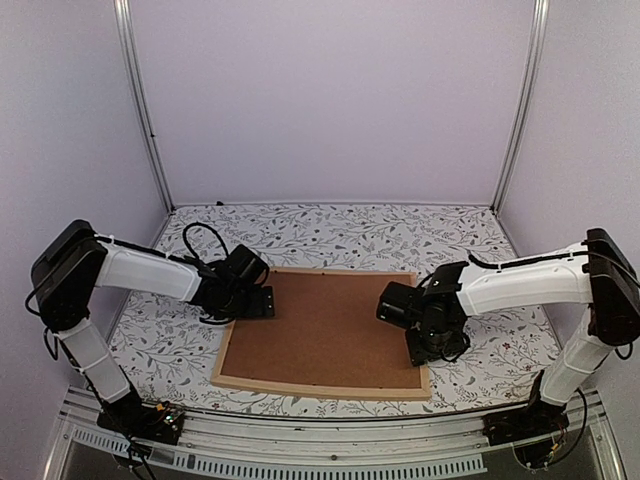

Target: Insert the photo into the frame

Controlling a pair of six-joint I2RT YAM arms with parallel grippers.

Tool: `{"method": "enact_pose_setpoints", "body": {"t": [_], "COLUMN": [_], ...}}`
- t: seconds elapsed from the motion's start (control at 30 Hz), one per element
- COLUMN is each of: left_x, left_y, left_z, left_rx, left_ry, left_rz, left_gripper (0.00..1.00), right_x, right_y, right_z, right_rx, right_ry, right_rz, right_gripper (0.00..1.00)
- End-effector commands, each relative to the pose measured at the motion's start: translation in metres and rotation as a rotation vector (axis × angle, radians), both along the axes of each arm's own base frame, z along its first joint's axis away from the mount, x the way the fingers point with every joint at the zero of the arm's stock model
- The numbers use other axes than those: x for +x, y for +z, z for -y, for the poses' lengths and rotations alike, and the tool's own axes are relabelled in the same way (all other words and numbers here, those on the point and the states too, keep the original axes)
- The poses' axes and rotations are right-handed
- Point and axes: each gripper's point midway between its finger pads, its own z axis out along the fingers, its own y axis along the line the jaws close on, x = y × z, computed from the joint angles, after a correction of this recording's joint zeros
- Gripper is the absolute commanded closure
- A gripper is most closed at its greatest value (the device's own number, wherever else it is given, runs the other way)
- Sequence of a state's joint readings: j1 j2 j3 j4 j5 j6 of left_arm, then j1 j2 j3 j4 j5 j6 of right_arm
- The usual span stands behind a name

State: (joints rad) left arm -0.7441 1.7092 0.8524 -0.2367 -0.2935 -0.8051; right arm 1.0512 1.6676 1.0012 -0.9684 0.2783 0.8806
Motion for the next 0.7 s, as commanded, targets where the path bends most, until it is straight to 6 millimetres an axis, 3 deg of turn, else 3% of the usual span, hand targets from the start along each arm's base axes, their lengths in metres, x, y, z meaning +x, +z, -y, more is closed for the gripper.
{"method": "enact_pose_setpoints", "body": {"t": [0.0,0.37,0.53,0.67], "left_x": [-0.067,-0.073,-0.065,-0.058], "left_y": [-0.019,-0.025,-0.017,-0.007], "left_z": [0.103,0.101,0.085,0.077], "left_rx": [-0.225,-0.154,-0.06,-0.027], "left_ry": [-0.276,-0.279,-0.254,-0.243], "left_rz": [-0.186,-0.174,-0.133,-0.103], "left_gripper": [0.03,0.03,0.03,0.02], "right_x": [-0.016,-0.022,-0.018,-0.007], "right_y": [-0.086,-0.112,-0.108,-0.096], "right_z": [-0.097,-0.103,-0.103,-0.091], "right_rx": [0.301,0.264,0.254,0.255], "right_ry": [0.08,0.099,0.108,0.098], "right_rz": [-0.12,-0.156,-0.139,-0.108], "right_gripper": [0.41,0.42,0.41,0.4]}}
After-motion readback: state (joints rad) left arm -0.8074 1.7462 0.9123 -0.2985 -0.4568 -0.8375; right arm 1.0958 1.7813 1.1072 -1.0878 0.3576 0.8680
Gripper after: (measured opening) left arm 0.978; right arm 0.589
